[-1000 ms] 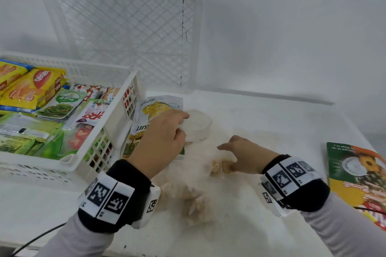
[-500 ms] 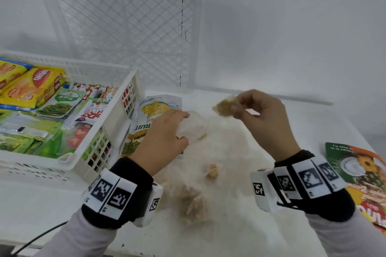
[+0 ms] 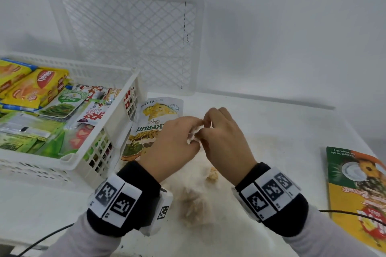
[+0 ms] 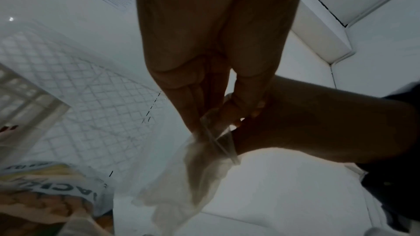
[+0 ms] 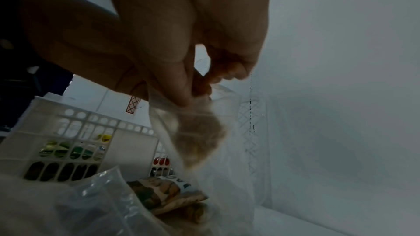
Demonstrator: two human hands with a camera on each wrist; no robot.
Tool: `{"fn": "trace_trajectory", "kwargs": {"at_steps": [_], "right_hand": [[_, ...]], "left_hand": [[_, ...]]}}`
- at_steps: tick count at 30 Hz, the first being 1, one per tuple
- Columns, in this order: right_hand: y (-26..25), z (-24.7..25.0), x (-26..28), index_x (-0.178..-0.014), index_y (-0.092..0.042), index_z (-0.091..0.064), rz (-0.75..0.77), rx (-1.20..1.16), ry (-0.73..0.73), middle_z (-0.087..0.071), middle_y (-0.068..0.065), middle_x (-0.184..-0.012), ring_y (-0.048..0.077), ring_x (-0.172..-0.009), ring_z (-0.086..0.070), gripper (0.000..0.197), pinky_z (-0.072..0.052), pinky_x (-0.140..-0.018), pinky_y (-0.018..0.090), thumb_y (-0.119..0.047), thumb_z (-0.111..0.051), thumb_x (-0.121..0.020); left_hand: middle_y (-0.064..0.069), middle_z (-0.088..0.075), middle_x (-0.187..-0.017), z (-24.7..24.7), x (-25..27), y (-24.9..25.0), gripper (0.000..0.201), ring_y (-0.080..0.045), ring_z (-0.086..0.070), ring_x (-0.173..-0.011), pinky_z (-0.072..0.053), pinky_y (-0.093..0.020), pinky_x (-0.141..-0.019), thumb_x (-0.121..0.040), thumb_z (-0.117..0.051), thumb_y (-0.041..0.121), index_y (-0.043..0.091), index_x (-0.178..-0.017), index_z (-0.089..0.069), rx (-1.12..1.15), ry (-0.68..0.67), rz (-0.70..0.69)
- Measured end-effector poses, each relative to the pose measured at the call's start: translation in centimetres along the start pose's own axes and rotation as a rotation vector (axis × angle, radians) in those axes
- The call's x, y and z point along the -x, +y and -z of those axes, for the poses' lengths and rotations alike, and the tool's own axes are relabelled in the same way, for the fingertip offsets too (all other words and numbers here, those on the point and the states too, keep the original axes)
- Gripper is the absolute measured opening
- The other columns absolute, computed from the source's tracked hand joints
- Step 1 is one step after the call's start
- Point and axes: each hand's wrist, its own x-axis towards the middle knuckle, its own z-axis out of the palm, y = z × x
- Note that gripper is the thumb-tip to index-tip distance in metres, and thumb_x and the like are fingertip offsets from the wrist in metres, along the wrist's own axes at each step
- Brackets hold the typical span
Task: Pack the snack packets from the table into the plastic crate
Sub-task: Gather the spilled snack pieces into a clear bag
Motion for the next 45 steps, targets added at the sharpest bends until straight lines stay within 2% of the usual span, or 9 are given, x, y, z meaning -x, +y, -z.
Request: {"fn": "trace_trajectory", "kwargs": {"at_steps": [5,10,15,20,23,26,30,36,45], "right_hand": [[0.7,-0.3,-0.3,-0.093,-0.013,-0.074,-0.121,-0.220,-0.136,-0.045,0.007,-0.091,0.020,-0.086,-0.045,0.019,-0.038,-0.075,0.023,-0.006,-0.069,-0.077],[3.6,-0.5,0.6,-0.099,-0.016,-0.066,-0.384,-0.466,0.038,-0.052,0.000,-0.090,0.003,-0.076,-0.049,0.026,-0.037,-0.071,0.011,0.001,-0.057,-0.082],[5.4,-3.4,3.3,-0.136,-0.022,-0.044,-0.388,-0.204,-0.820,-0.044,0.005,-0.120,0.020,-0.105,-0.053,0.054,-0.043,-0.093,0.027,-0.025,-0.064,-0.086],[5.4,-4.6,3.7,-0.102,-0.020,-0.056,-0.362,-0.222,-0.867,-0.048,-0.003,-0.096,0.016,-0.088,-0.049,0.027,-0.038,-0.073,0.023,-0.027,-0.069,-0.080],[6.4,-3.6,3.2,-0.085,-0.016,-0.053,-0.526,-0.425,-0.722,-0.063,0.000,-0.090,0.018,-0.086,-0.061,0.019,-0.051,-0.075,0.027,-0.014,-0.070,-0.078],[6.9,-1.3,1.8,-0.081,-0.016,-0.060,-0.632,-0.531,-0.241,-0.070,0.002,-0.078,0.019,-0.076,-0.067,0.012,-0.054,-0.074,0.023,-0.009,-0.069,-0.080],[5.2,2.0,-0.3,-0.084,-0.020,-0.064,-0.490,-0.943,0.195,-0.072,0.006,-0.089,0.023,-0.087,-0.069,0.016,-0.055,-0.078,0.032,-0.008,-0.071,-0.078],[2.3,1.7,-1.3,-0.081,-0.010,-0.070,-0.172,-0.765,0.175,-0.069,0.000,-0.084,0.012,-0.080,-0.067,0.011,-0.057,-0.071,0.029,0.001,-0.072,-0.077],[1.4,1.4,-3.1,-0.078,-0.009,-0.077,0.161,-0.137,0.031,-0.060,0.012,-0.089,0.026,-0.079,-0.056,0.007,-0.048,-0.059,0.031,-0.006,-0.071,-0.079]], "left_hand": [[-0.005,-0.065,-0.100,0.0,-0.3,-0.4,0.044,-0.016,-0.056,-0.093,-0.029,-0.008,-0.073,-0.076,-0.059,0.002,0.011,-0.119,-0.063,-0.065,-0.017,0.042],[-0.003,-0.058,-0.126,0.8,-0.4,-1.8,0.050,-0.015,-0.052,-0.113,-0.039,-0.025,-0.100,-0.080,-0.055,0.004,0.015,-0.129,-0.055,-0.027,-0.012,0.163],[-0.002,-0.059,-0.123,0.6,-0.3,-2.3,0.051,-0.015,-0.051,-0.113,-0.039,-0.029,-0.100,-0.080,-0.055,0.003,0.016,-0.129,-0.055,-0.009,0.003,0.170],[0.000,-0.059,-0.127,0.4,-0.4,-2.3,0.052,-0.014,-0.053,-0.114,-0.040,-0.030,-0.104,-0.079,-0.055,0.002,0.016,-0.129,-0.056,0.003,0.001,0.147],[0.000,-0.056,-0.131,0.6,-0.3,-2.4,0.053,-0.012,-0.050,-0.120,-0.038,-0.030,-0.107,-0.079,-0.055,0.000,0.015,-0.130,-0.055,0.017,0.002,0.170],[0.001,-0.054,-0.133,0.8,-0.3,-2.5,0.055,-0.011,-0.048,-0.123,-0.036,-0.030,-0.108,-0.079,-0.055,0.000,0.015,-0.131,-0.054,0.017,0.006,0.191],[0.000,-0.058,-0.129,0.8,-0.4,-2.3,0.054,-0.013,-0.051,-0.119,-0.038,-0.032,-0.107,-0.078,-0.057,0.000,0.014,-0.130,-0.055,0.003,-0.002,0.182],[0.030,-0.059,-0.103,0.9,-0.6,-1.3,0.061,0.020,-0.052,-0.095,-0.038,-0.002,-0.090,-0.071,-0.056,-0.006,0.038,-0.112,-0.059,0.106,0.047,0.122],[-0.005,-0.064,-0.122,2.7,-1.1,-0.8,0.057,-0.011,-0.060,-0.110,-0.049,-0.030,-0.094,-0.074,-0.056,-0.007,0.016,-0.127,-0.058,0.202,0.026,0.232]]}}
